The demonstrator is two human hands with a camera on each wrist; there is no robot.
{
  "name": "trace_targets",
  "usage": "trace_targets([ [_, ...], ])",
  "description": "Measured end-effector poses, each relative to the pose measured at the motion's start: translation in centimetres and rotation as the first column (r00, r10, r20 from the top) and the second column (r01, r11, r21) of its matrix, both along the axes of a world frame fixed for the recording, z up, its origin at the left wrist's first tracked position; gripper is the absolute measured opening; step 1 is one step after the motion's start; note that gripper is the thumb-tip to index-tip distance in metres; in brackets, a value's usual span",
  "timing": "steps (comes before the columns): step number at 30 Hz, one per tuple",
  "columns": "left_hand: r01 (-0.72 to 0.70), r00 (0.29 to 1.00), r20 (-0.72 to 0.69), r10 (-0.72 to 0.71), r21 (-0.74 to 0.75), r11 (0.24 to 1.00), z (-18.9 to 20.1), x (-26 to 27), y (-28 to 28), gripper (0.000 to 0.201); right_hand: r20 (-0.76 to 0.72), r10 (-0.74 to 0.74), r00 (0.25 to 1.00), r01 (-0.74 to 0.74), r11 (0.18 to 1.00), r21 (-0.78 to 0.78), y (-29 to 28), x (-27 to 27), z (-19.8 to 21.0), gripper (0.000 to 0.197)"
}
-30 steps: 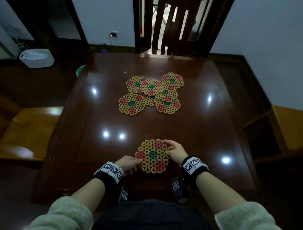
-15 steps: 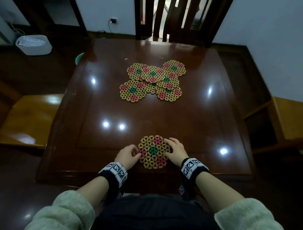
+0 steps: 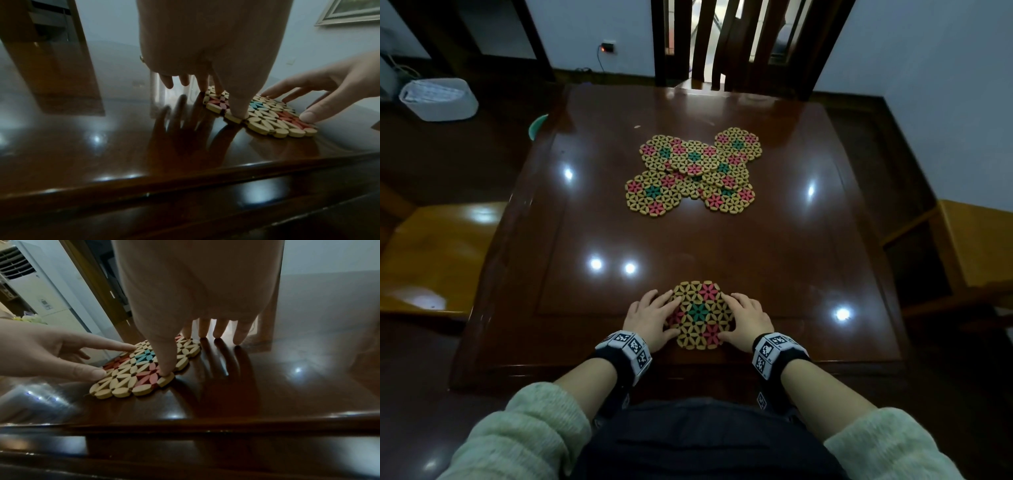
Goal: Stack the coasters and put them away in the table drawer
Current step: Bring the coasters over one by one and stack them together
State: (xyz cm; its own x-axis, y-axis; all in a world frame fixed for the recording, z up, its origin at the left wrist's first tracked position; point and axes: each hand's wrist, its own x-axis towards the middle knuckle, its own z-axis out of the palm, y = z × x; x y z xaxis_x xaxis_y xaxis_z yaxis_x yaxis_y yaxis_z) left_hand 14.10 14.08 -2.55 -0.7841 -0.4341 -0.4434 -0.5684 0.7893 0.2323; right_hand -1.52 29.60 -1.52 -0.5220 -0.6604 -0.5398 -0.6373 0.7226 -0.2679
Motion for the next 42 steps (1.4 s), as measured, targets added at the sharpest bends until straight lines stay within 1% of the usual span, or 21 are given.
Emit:
trace_targets([
  [10, 0.011, 1.0, -0.005, -0.011, 0.029, 1.0, 0.1, -0.3, 0.0, 0.072, 0.013, -0.018, 1.0, 0.018, 1.0, 0.003, -0.2, -0.1, 0.2, 0.088],
  [17, -0.017, 0.999, -0.026, 0.019, 0.08, 0.997, -0.2, -0.5, -0.2, 0.074, 0.02, -0.024, 1.0, 0.024, 1.0, -0.014, -0.1, 0.0, 0.3, 0.088],
  [19, -0.066, 0.995, -0.068, 0.074, 0.118, 0.991, -0.2, -0.5, -0.5, 0.078, 0.058, -0.042, 0.997, 0.043, 0.999, -0.014, -0.3, -0.2, 0.6, 0.087],
  [20, -0.103, 0.989, -0.095, 0.117, 0.142, 0.984, -0.1, -0.5, -0.6, 0.078, 0.096, -0.072, 0.993, 0.074, 0.997, -0.021, -0.6, -0.5, 0.8, 0.085],
  [22, -0.193, 0.965, -0.14, 0.222, 0.196, 0.961, 0.3, -0.8, -1.4, 0.073, 0.191, -0.169, 0.967, 0.181, 0.982, -0.045, -1.2, -1.4, 1.2, 0.081],
  [25, -0.313, 0.922, -0.145, 0.358, 0.26, 0.913, 0.6, -1.5, -3.3, 0.062, 0.303, -0.29, 0.908, 0.324, 0.944, -0.067, -2.2, -3.3, 1.6, 0.074],
  [29, -0.423, 0.862, -0.139, 0.487, 0.33, 0.844, 0.8, -2.7, -6.4, 0.052, 0.349, -0.355, 0.867, 0.4, 0.915, -0.062, -4.1, -5.9, 2.1, 0.064],
  [33, -0.474, 0.8, -0.19, 0.57, 0.383, 0.793, 0.8, -4.6, -9.8, 0.047, 0.345, -0.364, 0.865, 0.407, 0.911, -0.059, -6.8, -8.5, 2.4, 0.055],
  [35, -0.462, 0.806, -0.204, 0.555, 0.369, 0.807, 0.8, -5.9, -11.4, 0.05, 0.341, -0.353, 0.871, 0.396, 0.916, -0.062, -8.5, -9.6, 2.6, 0.054],
  [36, -0.445, 0.83, -0.2, 0.521, 0.327, 0.834, 0.8, -6.6, -12.2, 0.051, 0.34, -0.344, 0.875, 0.386, 0.92, -0.063, -9.4, -10.1, 2.6, 0.054],
  [39, -0.344, 0.919, -0.151, 0.364, 0.139, 0.928, 0.9, -8.8, -14.4, 0.058, 0.345, -0.318, 0.883, 0.362, 0.93, -0.07, -11.6, -11.1, 2.3, 0.053],
  [42, -0.2, 0.976, -0.091, 0.199, -0.01, 0.98, 0.7, -10.9, -16.2, 0.065, 0.357, -0.299, 0.885, 0.351, 0.932, -0.089, -12.8, -11.2, 1.7, 0.053],
])
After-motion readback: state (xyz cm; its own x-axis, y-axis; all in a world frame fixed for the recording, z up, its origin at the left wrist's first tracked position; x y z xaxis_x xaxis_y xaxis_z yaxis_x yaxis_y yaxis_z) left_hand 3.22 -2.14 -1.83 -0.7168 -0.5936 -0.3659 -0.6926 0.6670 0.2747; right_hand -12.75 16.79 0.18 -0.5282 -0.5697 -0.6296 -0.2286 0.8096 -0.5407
